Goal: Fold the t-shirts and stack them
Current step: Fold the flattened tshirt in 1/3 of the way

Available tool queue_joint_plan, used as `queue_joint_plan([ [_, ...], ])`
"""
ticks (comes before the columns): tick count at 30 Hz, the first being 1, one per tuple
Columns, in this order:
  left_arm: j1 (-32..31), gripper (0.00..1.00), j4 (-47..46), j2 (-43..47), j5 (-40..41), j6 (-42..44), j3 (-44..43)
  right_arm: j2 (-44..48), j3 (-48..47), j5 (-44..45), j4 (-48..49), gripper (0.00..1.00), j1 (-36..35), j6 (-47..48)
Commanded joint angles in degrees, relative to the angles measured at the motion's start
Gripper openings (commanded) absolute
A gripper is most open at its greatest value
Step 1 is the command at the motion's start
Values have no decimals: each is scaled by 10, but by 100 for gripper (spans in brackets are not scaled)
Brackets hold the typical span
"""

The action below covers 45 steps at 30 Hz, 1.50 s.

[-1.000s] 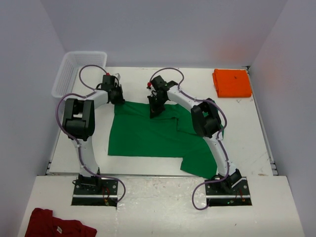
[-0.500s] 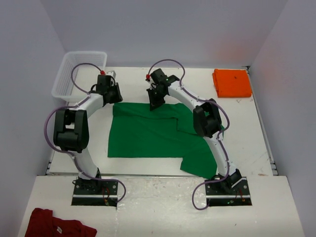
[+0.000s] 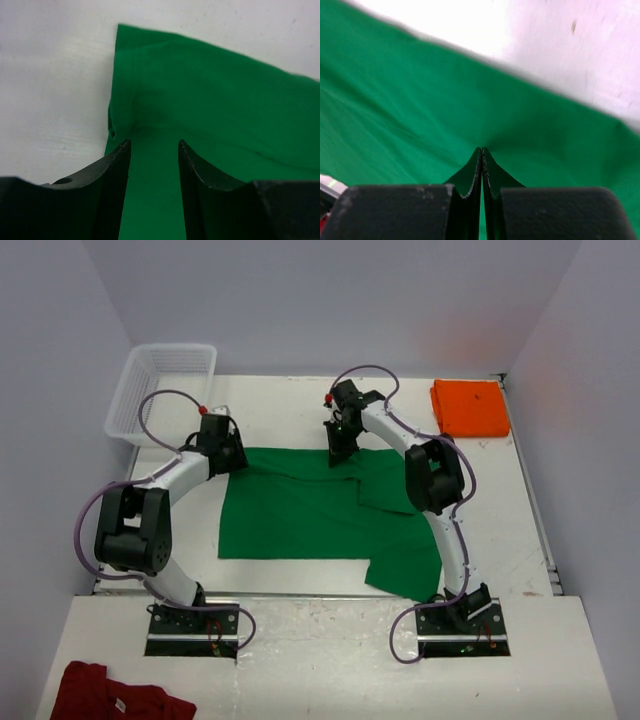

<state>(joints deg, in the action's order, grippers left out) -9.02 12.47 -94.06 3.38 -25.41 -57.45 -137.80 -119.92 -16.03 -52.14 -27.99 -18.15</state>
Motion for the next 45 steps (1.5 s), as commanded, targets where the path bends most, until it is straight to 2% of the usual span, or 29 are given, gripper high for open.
queue_joint_plan([
  [1,3,45,-35,43,35,-36,37,92,43,-23,41,0,-11,-15],
  [6,4,41,-37,45,54,-28,44,151,118,-40,78,0,-11,-23],
  [12,10,35,-37,27,82,-23,36,176,152,-45,89,0,-12,-23],
  [17,15,33,-30,-3,95,-15,17,197,177,-45,99,0,-13,-22],
  [23,22,29,-36,-24,84,-10,5,192,169,-46,93,0,-13,-21],
  [34,28,14,-49,-53,64,-3,-10,186,168,-51,94,0,-13,-21],
  [45,29,18,-47,-75,54,0,-20,188,164,-50,93,0,-12,-20],
])
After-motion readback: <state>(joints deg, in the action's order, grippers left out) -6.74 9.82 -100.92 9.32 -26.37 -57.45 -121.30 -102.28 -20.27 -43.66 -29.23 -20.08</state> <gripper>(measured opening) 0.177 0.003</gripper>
